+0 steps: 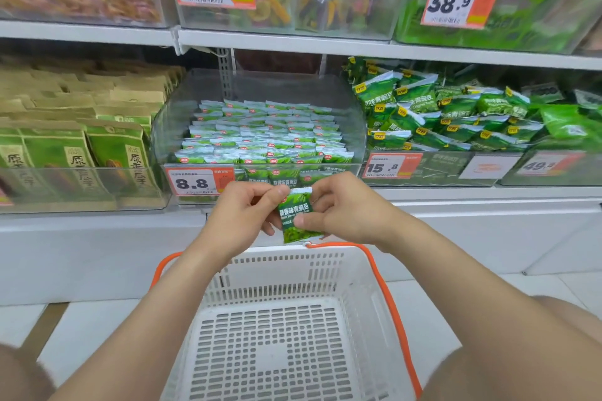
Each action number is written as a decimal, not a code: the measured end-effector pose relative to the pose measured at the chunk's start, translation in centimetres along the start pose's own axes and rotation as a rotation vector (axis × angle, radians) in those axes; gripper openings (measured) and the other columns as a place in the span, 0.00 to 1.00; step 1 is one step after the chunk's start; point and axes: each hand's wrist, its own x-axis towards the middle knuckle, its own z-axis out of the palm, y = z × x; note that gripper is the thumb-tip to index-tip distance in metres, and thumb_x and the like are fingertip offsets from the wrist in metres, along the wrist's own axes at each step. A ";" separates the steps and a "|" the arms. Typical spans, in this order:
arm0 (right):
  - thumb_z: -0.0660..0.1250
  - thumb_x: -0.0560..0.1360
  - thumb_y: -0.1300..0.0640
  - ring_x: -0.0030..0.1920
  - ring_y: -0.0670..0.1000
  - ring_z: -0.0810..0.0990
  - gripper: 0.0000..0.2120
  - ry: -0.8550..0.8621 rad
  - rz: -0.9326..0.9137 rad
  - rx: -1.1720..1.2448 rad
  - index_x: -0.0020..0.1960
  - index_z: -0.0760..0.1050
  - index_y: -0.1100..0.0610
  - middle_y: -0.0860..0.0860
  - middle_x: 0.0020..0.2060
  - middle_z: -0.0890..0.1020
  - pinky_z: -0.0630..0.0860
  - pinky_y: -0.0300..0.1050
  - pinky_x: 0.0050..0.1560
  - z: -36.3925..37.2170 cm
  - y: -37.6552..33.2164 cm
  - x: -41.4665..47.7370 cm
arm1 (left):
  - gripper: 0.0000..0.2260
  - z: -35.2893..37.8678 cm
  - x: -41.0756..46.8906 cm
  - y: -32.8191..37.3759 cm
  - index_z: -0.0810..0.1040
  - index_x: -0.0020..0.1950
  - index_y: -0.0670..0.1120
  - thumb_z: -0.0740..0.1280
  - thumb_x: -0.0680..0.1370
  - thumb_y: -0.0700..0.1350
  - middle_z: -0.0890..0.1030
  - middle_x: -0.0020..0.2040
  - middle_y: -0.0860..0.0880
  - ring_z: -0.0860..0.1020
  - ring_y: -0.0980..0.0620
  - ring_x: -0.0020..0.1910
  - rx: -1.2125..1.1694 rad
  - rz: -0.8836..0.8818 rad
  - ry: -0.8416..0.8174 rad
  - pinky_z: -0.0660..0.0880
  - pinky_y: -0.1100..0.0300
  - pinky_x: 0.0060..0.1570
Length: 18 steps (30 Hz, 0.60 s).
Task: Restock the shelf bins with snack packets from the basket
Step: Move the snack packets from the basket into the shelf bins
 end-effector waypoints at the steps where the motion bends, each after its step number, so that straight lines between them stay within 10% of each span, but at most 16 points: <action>1: 0.80 0.73 0.53 0.31 0.49 0.71 0.17 -0.007 -0.005 0.030 0.43 0.73 0.58 0.54 0.30 0.68 0.81 0.49 0.41 0.1 0.0 0.1 | 0.19 0.0 0.2 0.0 0.82 0.40 0.40 0.68 0.84 0.52 0.81 0.30 0.48 0.82 0.43 0.32 0.019 0.022 0.043 0.81 0.47 0.39; 4: 0.81 0.72 0.53 0.30 0.48 0.73 0.17 0.052 0.017 0.096 0.45 0.75 0.59 0.52 0.27 0.69 0.86 0.52 0.42 0.0 -0.7 0.1 | 0.16 0.2 0.6 0.5 0.85 0.40 0.45 0.69 0.83 0.52 0.82 0.29 0.47 0.82 0.46 0.29 0.070 0.087 0.136 0.81 0.51 0.37; 9: 0.81 0.72 0.51 0.31 0.50 0.62 0.21 0.099 -0.041 0.042 0.39 0.70 0.57 0.50 0.28 0.65 0.61 0.45 0.37 -1.5 -1.2 0.6 | 0.14 0.8 1.2 2.1 0.84 0.42 0.46 0.68 0.83 0.52 0.82 0.30 0.48 0.83 0.50 0.29 0.156 0.192 0.218 0.80 0.55 0.36; 12: 0.80 0.73 0.52 0.31 0.50 0.69 0.16 0.178 -0.098 0.080 0.53 0.78 0.58 0.51 0.31 0.73 0.67 0.46 0.36 -2.5 -1.7 1.0 | 0.08 1.1 1.8 3.3 0.82 0.46 0.49 0.69 0.83 0.50 0.83 0.38 0.53 0.82 0.53 0.34 0.248 0.344 0.316 0.77 0.59 0.37; 18: 0.76 0.74 0.54 0.47 0.56 0.81 0.13 0.666 -0.280 -0.208 0.51 0.74 0.45 0.44 0.45 0.84 0.77 0.50 0.49 -6.4 -1.1 2.9 | 0.09 0.8 4.3 3.7 0.81 0.60 0.49 0.66 0.82 0.41 0.81 0.55 0.54 0.77 0.55 0.51 0.592 0.459 0.243 0.72 0.60 0.54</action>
